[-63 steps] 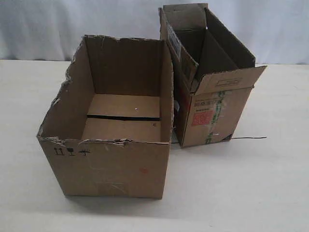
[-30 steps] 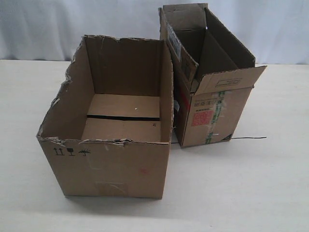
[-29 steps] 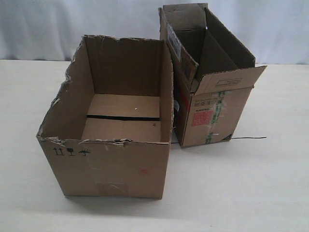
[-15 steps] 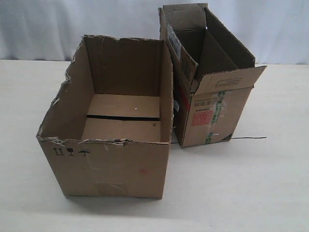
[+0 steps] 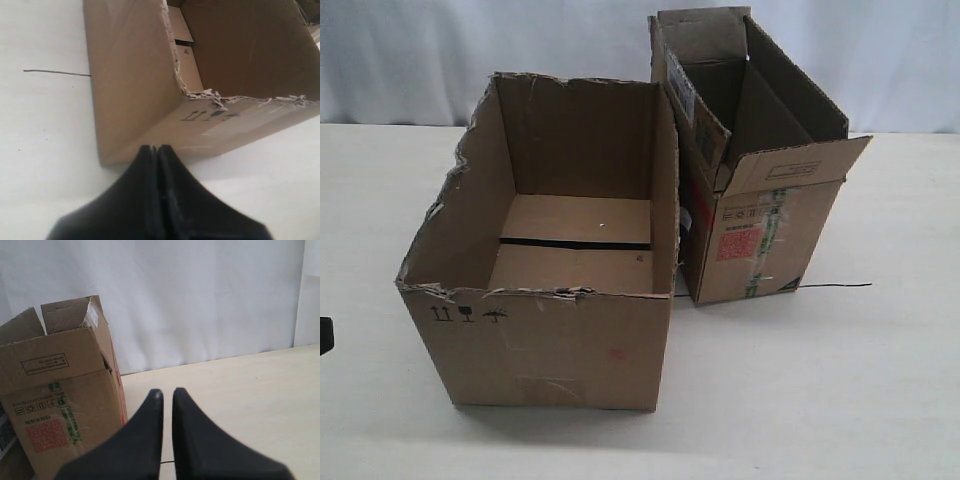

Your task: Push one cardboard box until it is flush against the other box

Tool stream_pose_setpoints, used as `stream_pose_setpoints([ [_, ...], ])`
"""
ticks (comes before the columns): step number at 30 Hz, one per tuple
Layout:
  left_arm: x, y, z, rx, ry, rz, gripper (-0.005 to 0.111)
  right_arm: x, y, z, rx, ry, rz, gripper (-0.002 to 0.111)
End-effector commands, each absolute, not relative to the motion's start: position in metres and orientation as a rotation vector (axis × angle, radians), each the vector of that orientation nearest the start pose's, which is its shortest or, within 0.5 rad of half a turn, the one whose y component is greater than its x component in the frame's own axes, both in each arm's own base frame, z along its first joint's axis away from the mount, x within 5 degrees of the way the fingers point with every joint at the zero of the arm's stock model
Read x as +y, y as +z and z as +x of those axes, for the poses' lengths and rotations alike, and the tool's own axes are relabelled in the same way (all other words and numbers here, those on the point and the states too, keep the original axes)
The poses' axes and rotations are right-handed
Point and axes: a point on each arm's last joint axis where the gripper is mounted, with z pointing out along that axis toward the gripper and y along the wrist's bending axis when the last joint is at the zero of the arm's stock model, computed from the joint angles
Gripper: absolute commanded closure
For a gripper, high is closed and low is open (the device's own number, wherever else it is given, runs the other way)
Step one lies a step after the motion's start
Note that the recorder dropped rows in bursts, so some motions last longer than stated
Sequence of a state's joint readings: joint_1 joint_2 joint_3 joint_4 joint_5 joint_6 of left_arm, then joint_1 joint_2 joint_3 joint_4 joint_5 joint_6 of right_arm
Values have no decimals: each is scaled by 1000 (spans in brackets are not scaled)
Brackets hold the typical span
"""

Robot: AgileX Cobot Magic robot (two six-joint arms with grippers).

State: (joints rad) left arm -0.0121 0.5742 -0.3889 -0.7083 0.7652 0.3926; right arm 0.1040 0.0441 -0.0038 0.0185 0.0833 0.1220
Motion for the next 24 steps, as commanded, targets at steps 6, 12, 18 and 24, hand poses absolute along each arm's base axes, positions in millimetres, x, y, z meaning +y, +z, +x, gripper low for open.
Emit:
stream_pose_setpoints([
  [6,-41,272,99,2225,-566,162,107,6,204,59,1605,179,29,103],
  [12,-39,318,115,2144,-504,179,107,6,204,59,1605,179,29,103],
  [18,-42,355,137,2193,-557,184,107,6,204,59,1605,179,29,103],
  [24,-81,303,124,2317,-820,302,107,6,204,59,1605,179,29,103],
])
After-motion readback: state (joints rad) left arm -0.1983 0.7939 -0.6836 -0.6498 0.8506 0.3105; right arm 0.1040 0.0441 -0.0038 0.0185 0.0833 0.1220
